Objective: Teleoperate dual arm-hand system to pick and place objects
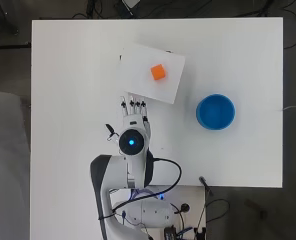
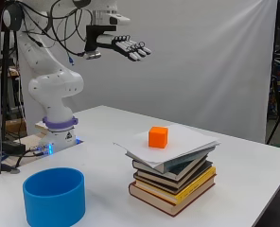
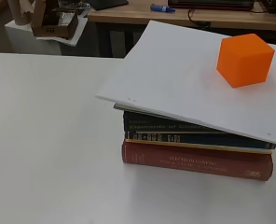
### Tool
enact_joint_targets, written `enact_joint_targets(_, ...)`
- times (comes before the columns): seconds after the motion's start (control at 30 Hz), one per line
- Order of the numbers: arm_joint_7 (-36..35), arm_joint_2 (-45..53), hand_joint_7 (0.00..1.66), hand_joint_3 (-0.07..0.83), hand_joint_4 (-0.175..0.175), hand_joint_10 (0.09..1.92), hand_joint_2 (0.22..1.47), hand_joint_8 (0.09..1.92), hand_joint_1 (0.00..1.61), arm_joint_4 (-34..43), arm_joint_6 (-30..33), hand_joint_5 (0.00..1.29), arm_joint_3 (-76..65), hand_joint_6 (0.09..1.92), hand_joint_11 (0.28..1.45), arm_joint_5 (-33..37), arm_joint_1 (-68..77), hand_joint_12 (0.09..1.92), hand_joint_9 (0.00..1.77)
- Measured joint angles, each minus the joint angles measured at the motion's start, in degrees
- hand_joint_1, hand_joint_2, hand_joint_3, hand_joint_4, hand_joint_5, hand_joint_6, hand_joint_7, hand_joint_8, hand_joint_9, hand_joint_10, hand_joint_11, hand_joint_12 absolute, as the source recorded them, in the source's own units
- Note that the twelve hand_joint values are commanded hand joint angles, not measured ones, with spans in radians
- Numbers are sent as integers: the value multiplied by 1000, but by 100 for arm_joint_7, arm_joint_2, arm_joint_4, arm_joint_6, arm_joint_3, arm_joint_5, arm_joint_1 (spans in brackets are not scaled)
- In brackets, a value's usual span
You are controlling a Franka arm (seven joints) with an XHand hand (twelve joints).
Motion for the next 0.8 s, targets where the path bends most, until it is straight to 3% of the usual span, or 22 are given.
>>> enact_joint_targets(0.17, -140, 298, 343, 9, 73, 87, 1043, 87, 138, 27, 41, 246, 17, 87, 465, 23, 23, 87, 445)
enact_joint_targets(0.4, -43, 1466, 329, 7, 67, 87, 1052, 87, 151, 775, -25, 256, 44, 87, 463, -8, 12, 87, 425)
enact_joint_targets(0.63, -79, 2969, 266, 6, 44, 87, 1072, 87, 128, 1709, 60, 228, -447, 87, 445, 416, -72, 87, 372)
enact_joint_targets(0.8, -229, 3672, 273, 7, 39, 87, 1086, 87, 142, 1863, 409, 216, -1147, 87, 447, 801, -199, 87, 390)
